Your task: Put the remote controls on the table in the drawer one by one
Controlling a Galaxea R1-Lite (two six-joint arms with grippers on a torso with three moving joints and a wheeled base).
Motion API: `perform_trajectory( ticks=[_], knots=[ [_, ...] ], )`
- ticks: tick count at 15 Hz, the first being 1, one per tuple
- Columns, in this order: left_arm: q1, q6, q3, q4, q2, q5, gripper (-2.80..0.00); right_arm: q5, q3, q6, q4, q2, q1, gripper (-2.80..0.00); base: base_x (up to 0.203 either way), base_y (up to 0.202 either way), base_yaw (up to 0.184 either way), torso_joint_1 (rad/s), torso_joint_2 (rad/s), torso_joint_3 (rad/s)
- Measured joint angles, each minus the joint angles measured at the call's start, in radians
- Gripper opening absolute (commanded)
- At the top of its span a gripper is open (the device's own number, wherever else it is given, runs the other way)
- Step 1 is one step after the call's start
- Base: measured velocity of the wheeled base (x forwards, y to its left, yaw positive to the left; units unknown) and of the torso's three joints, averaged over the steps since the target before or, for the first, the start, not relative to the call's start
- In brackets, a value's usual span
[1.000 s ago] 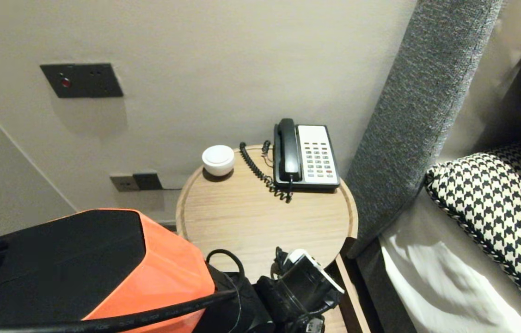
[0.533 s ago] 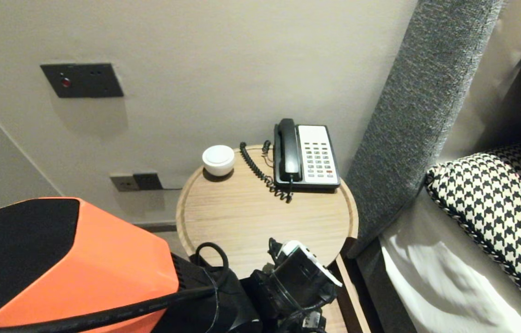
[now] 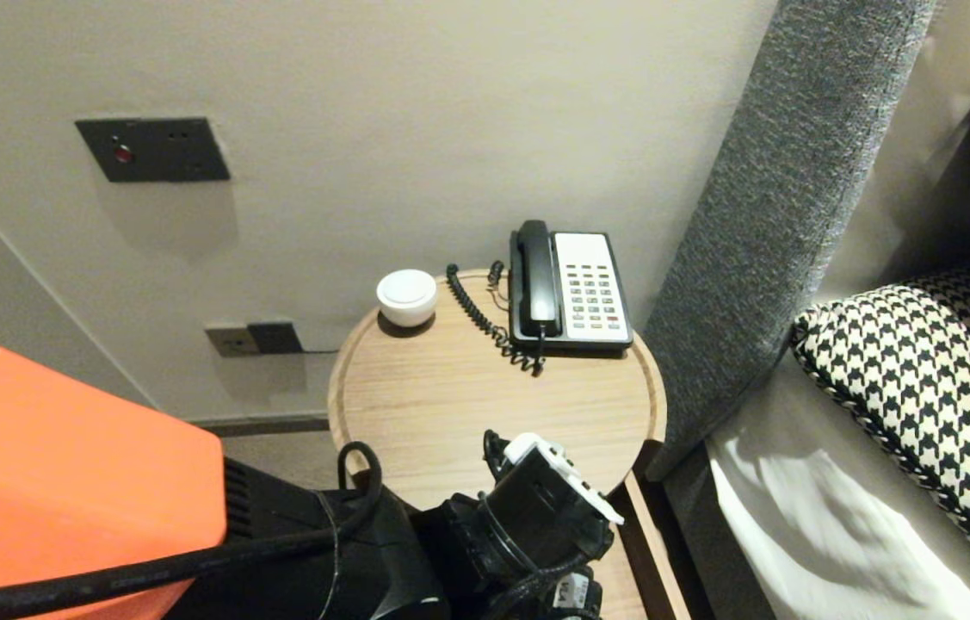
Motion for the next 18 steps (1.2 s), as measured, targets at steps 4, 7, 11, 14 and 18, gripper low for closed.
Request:
perform_trajectory(
  ticks=[4, 7, 11, 14, 18],
  knots=[
    [0.001, 0.001, 0.054, -0.006, -0.072, 0.001, 0.00, 0.000, 0.000, 0.000, 0.000, 0.000, 0.000, -2.80, 0.000, 0.000, 0.000, 0.000, 0.00, 0.000],
    [0.014, 0.001, 0.088, -0.004, -0.124, 0.001, 0.00, 0.000, 0.000, 0.000, 0.000, 0.000, 0.000, -2.80, 0.000, 0.000, 0.000, 0.000, 0.00, 0.000],
    [0.044, 0.004, 0.112, -0.010, -0.192, 0.012, 0.00, 0.000, 0.000, 0.000, -0.001, 0.000, 0.000, -2.80, 0.000, 0.000, 0.000, 0.000, 0.00, 0.000],
    [0.066, 0.005, 0.140, -0.025, -0.240, 0.005, 0.00, 0.000, 0.000, 0.000, 0.001, 0.000, 0.000, -2.80, 0.000, 0.000, 0.000, 0.000, 0.00, 0.000],
    [0.103, 0.005, 0.179, -0.032, -0.297, 0.003, 0.00, 0.000, 0.000, 0.000, 0.000, 0.000, 0.000, -2.80, 0.000, 0.000, 0.000, 0.000, 0.00, 0.000]
  ],
)
